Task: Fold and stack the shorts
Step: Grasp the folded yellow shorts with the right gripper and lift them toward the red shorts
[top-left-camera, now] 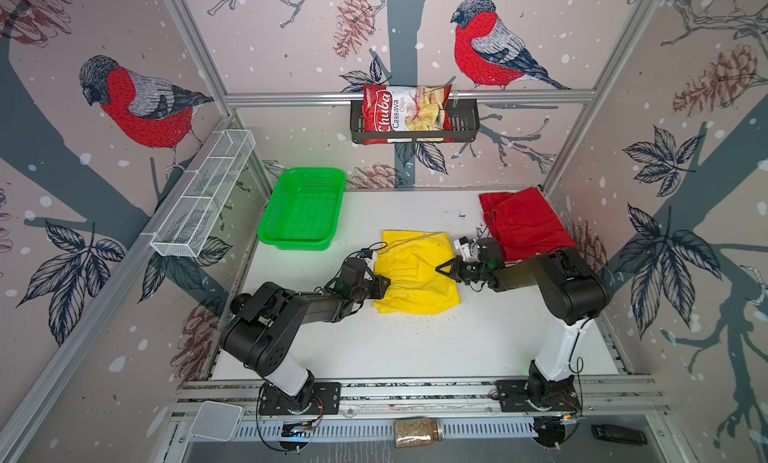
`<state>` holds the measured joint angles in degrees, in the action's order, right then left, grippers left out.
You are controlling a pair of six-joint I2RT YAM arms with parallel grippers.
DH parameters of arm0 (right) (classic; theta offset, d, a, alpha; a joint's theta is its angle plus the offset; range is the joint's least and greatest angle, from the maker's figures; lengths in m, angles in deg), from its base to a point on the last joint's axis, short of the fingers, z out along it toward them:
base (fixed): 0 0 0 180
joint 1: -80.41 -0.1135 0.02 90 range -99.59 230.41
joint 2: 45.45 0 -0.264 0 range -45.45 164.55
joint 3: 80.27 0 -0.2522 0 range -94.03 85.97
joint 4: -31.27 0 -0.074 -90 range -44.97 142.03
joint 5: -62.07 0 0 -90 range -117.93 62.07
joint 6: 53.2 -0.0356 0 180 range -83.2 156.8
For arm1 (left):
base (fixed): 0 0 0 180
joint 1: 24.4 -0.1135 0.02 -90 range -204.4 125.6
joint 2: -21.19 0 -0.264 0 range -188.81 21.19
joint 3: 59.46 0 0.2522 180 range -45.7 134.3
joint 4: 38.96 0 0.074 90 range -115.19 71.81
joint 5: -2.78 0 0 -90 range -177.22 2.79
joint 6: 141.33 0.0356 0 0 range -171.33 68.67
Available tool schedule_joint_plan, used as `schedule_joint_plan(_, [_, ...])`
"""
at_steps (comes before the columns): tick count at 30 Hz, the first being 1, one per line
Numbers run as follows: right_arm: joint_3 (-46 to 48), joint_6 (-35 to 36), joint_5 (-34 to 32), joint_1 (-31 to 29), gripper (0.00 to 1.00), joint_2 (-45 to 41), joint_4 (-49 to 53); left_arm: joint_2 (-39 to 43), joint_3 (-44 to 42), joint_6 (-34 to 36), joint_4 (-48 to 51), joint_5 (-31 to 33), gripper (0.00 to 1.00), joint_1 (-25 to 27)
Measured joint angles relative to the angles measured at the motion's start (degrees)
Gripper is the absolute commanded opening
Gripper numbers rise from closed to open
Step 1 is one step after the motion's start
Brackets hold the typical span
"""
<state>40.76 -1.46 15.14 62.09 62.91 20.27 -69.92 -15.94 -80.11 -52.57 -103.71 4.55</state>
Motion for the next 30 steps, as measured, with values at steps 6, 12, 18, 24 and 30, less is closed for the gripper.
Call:
schedule_joint_plan(6, [-15.45,12.79,-15.21,0.0,0.04,-0.72,26.16,0.92,3.26,-0.85,6.51,1.64,0.31,0.92])
schedule_joint_plan(12, [-28.76,22.93,-29.75,0.02,0.03,1.05,44.63,2.21,6.36,-0.26,11.52,3.19,0.32,0.96])
schedule_joint_plan(18, [-40.37,30.6,-43.34,0.2,0.01,3.54,55.25,4.17,7.65,0.74,15.1,5.35,0.33,0.96])
schedule_joint_plan(24, [-46.62,37.03,-52.7,1.16,0.0,4.15,59.82,5.64,8.39,1.79,17.77,6.99,0.33,0.96])
schedule_joint_plan(30, [-49.51,43.12,-56.28,2.51,0.0,2.75,59.93,5.9,9.81,2.27,19.54,8.13,0.33,0.96])
